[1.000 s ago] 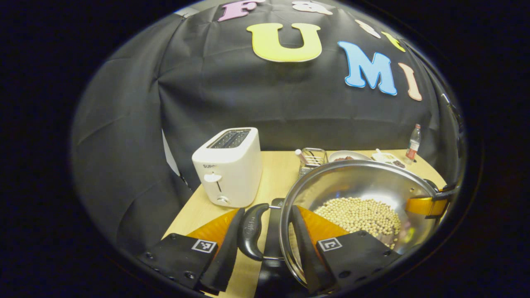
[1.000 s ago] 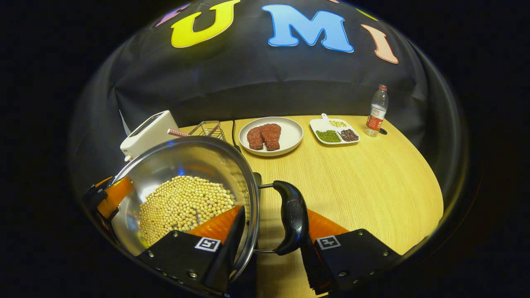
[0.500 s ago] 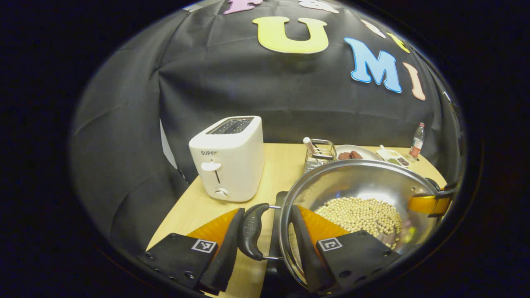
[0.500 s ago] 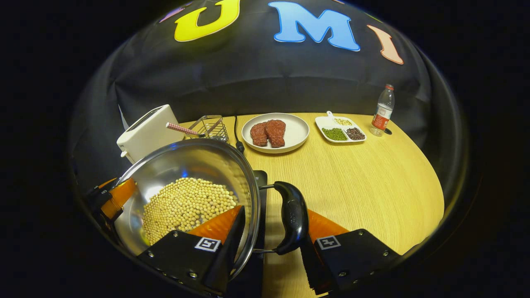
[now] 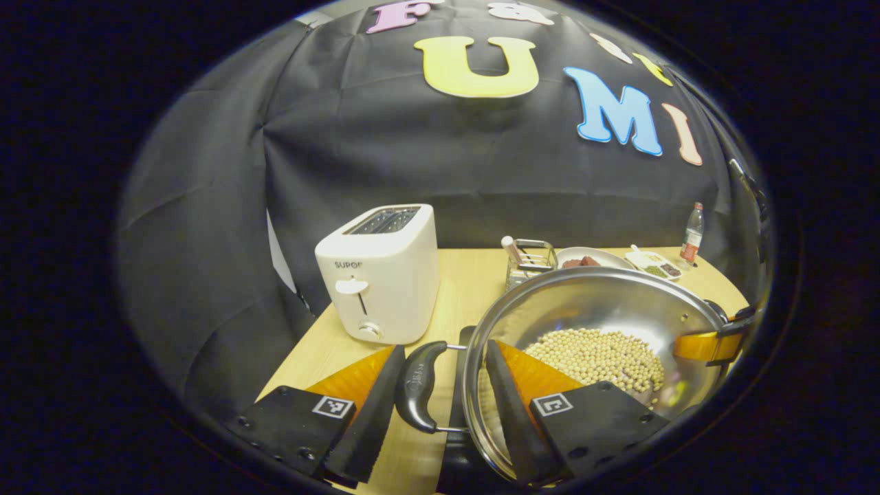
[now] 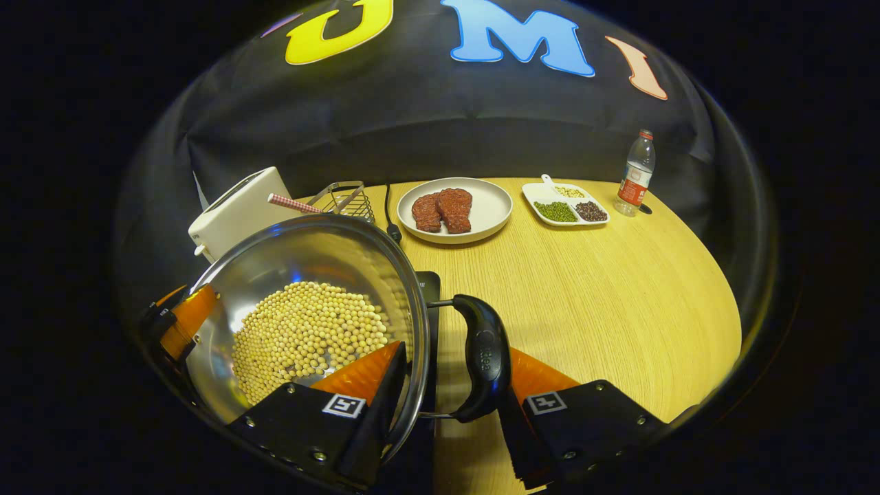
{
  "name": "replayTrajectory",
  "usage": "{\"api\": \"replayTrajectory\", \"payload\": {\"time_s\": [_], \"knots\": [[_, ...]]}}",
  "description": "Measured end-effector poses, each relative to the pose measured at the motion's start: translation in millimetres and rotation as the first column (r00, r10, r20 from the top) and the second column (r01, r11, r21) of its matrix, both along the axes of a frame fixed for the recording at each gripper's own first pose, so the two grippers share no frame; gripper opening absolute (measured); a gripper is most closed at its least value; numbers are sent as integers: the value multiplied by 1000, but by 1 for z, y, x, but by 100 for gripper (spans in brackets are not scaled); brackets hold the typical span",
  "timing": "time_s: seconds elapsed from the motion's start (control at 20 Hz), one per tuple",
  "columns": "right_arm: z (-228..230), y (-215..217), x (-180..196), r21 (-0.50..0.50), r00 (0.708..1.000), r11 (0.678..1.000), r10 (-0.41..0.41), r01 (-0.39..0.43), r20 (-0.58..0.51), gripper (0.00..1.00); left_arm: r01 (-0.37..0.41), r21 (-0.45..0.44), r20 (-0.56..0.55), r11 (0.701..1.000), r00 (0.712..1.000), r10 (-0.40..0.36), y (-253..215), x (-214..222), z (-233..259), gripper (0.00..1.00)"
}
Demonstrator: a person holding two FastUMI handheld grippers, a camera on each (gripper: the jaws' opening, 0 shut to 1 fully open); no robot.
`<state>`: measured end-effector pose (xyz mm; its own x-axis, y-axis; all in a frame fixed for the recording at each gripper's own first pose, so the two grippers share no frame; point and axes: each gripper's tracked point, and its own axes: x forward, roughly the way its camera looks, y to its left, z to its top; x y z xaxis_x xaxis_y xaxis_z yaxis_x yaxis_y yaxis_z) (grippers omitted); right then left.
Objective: First push the handle of the pot to place it horizontally, then grasp the pot with both hands and set it on the induction cooktop.
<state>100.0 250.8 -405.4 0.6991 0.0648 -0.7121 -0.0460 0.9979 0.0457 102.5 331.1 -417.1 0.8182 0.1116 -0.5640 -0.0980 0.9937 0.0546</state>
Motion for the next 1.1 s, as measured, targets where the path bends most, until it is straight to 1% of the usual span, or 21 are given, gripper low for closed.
{"api": "replayTrajectory", "payload": {"time_s": [0.05, 0.15, 0.2, 0.25, 0.3, 0.35, 0.5, 0.55, 0.6, 0.7, 0.75, 0.85, 0.95, 1.05, 1.1], "knots": [[3, -2, 0, -19, 1000, 1000, 14, -14, 12, 72, -7, -9, 9, 1000, 1000, 7, 1, -1, 3, 80], [13, -8, 7, -42, 998, 999, 23, -20, 65, 76, -41, -19, 21, 999, 999, 42, 8, -6, 10, 90], [18, -8, 9, -42, 996, 999, 30, -26, 86, 78, -61, -16, 27, 998, 998, 61, 14, -13, 15, 92], [26, -11, 9, -48, 993, 998, 39, -34, 107, 78, -77, -13, 37, 997, 996, 77, 19, -17, 21, 90], [40, -16, 7, -53, 990, 998, 51, -44, 135, 80, -94, -8, 51, 996, 994, 94, 22, -23, 30, 87], [53, -20, 8, -52, 984, 997, 61, -52, 169, 80, -109, -4, 60, 994, 992, 109, 26, -26, 40, 91], [98, -32, 8, -28, 962, 997, 71, -66, 265, 80, -134, 9, 114, 991, 985, 133, 26, -35, 85, 91], [114, -38, 7, -21, 954, 998, 69, -66, 290, 80, -135, 10, 135, 991, 982, 132, 20, -35, 104, 95], [132, -46, 7, -14, 944, 997, 71, -70, 322, 80, -133, 10, 165, 991, 978, 130, 9, -35, 128, 90], [169, -59, 4, -8, 919, 996, 86, -90, 384, 79, -121, 7, 204, 993, 972, 117, -20, -36, 169, 90], [189, -66, 2, -4, 907, 995, 91, -98, 411, 79, -116, 5, 227, 993, 967, 111, -37, -36, 193, 87], [232, -83, -2, 18, 882, 995, 81, -102, 465, 80, -80, -12, 275, 997, 958, 80, -84, -33, 239, 94], [270, -104, -6, 51, 859, 994, 55, -94, 509, 79, -35, -29, 335, 999, 941, 43, -134, -33, 284, 94], [304, -131, -14, 68, 846, 995, 29, -77, 533, 79, 1, -40, 380, 999, 925, 14, -183, -38, 325, 86], [321, -144, -19, 70, 838, 995, 19, -68, 546, 79, 12, -54, 393, 998, 920, 11, -207, -40, 338, 90]]}}
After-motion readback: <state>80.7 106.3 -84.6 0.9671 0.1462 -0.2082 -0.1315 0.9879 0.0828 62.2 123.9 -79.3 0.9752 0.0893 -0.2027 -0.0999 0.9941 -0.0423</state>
